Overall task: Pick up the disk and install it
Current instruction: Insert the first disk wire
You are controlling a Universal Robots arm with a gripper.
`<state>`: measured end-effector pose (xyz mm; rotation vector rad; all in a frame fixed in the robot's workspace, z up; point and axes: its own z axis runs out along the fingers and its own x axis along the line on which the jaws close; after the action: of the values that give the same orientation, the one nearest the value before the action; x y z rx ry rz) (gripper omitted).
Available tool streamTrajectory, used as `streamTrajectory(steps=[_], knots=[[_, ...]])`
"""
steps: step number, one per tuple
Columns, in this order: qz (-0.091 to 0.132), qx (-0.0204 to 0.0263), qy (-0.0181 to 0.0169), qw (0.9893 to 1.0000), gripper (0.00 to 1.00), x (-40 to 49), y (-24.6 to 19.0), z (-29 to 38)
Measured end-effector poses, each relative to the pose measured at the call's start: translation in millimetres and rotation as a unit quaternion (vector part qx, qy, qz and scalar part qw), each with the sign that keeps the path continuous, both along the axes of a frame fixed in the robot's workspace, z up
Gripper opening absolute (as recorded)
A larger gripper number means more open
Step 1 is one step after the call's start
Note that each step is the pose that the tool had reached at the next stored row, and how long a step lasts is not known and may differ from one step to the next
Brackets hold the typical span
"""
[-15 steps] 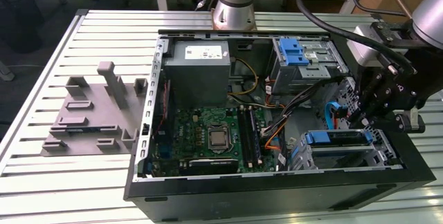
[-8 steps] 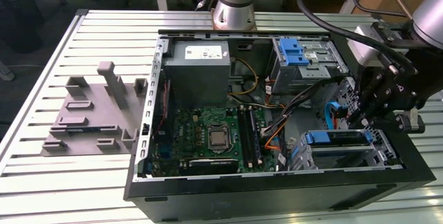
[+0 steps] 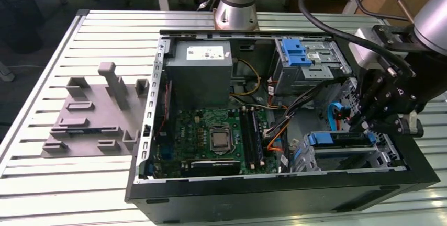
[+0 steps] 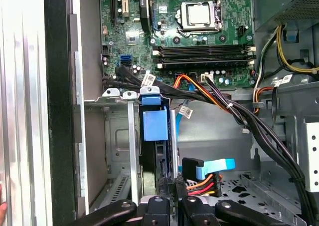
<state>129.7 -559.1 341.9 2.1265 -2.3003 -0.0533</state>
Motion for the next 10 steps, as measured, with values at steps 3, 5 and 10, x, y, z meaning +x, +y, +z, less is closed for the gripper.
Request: streamTrajectory(steps=[3, 5, 10], knots=[[0.000, 0.0001, 0.0005, 1.0000, 0.16, 0.0, -2.4, -1.6], [0.000, 0.0002, 0.0008, 1.0000, 0.16, 0.0, -3.3, -2.8], [0.000, 0.0001, 0.0018, 1.0000, 0.16, 0.0, -3.4, -3.8]])
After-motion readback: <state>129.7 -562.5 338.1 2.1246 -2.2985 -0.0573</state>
